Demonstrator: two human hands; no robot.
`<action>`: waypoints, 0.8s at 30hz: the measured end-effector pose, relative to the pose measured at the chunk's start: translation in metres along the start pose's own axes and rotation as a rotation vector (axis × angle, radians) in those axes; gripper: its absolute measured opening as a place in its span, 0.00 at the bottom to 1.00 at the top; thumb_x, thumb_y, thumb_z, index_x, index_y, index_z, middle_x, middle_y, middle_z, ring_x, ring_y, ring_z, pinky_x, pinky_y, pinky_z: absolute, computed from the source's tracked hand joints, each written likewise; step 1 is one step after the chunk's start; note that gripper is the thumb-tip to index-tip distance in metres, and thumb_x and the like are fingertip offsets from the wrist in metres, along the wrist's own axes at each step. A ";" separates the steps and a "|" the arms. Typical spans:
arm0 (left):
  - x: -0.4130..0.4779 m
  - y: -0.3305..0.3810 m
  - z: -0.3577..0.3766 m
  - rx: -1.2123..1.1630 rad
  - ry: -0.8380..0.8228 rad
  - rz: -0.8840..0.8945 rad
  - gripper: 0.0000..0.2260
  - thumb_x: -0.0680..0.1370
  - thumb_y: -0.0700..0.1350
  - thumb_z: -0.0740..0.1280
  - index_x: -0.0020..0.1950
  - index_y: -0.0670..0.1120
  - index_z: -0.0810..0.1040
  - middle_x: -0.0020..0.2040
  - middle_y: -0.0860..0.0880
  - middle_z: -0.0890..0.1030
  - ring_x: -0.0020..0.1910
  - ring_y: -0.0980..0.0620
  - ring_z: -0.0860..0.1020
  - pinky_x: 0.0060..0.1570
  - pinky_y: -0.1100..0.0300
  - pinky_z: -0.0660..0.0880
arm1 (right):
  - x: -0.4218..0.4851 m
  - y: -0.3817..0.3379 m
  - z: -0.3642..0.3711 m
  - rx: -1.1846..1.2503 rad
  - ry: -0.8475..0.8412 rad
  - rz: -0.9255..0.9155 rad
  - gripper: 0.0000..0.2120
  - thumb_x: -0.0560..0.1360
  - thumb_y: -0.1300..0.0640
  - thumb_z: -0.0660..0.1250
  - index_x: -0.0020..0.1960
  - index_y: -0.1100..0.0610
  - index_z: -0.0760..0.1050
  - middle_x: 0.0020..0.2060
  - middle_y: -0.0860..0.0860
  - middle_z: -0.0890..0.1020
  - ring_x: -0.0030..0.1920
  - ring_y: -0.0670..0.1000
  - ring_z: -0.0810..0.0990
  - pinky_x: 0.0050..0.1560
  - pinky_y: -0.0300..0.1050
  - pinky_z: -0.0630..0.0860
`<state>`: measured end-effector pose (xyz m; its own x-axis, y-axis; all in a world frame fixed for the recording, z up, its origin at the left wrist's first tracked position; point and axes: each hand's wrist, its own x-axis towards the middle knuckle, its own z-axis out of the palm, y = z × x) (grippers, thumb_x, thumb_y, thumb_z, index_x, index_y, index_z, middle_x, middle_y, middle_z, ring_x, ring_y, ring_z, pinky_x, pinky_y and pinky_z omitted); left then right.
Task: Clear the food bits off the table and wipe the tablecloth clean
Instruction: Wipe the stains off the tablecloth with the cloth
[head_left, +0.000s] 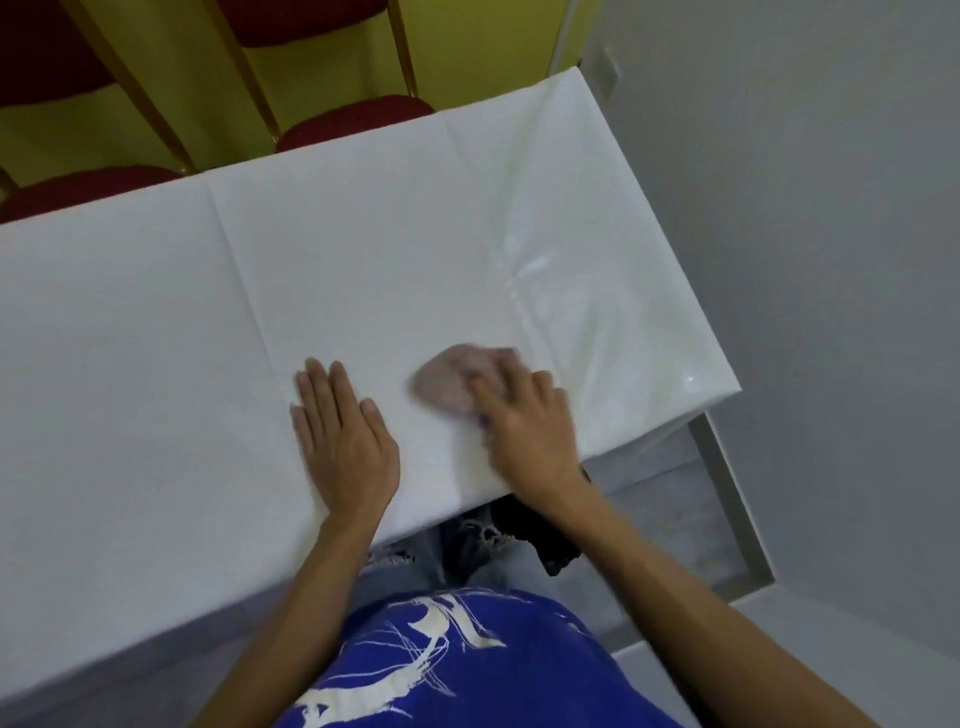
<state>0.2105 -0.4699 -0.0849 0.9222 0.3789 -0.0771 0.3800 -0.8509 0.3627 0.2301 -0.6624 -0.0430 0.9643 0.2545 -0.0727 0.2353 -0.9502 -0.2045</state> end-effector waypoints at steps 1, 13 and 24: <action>0.000 0.000 0.001 0.010 0.011 0.002 0.25 0.84 0.47 0.48 0.80 0.40 0.56 0.82 0.42 0.53 0.82 0.44 0.49 0.79 0.46 0.47 | 0.004 0.027 -0.005 -0.029 0.028 0.088 0.26 0.71 0.61 0.68 0.69 0.51 0.73 0.68 0.61 0.72 0.50 0.61 0.73 0.44 0.52 0.72; -0.002 0.001 0.007 0.092 0.068 0.024 0.24 0.85 0.46 0.50 0.80 0.39 0.57 0.82 0.41 0.55 0.81 0.44 0.51 0.79 0.45 0.50 | 0.028 -0.005 -0.003 0.144 0.067 0.343 0.28 0.74 0.59 0.64 0.74 0.57 0.66 0.64 0.63 0.70 0.59 0.64 0.70 0.54 0.55 0.71; -0.002 -0.003 0.004 0.094 0.043 0.028 0.25 0.84 0.48 0.49 0.81 0.40 0.54 0.82 0.42 0.52 0.82 0.45 0.49 0.79 0.46 0.49 | 0.038 0.080 -0.016 -0.023 0.075 0.343 0.26 0.74 0.57 0.65 0.72 0.55 0.70 0.62 0.64 0.73 0.58 0.66 0.72 0.53 0.57 0.73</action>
<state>0.2081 -0.4695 -0.0896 0.9292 0.3685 -0.0277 0.3615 -0.8908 0.2752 0.2870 -0.7314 -0.0467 0.9937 -0.0935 -0.0613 -0.1022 -0.9821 -0.1583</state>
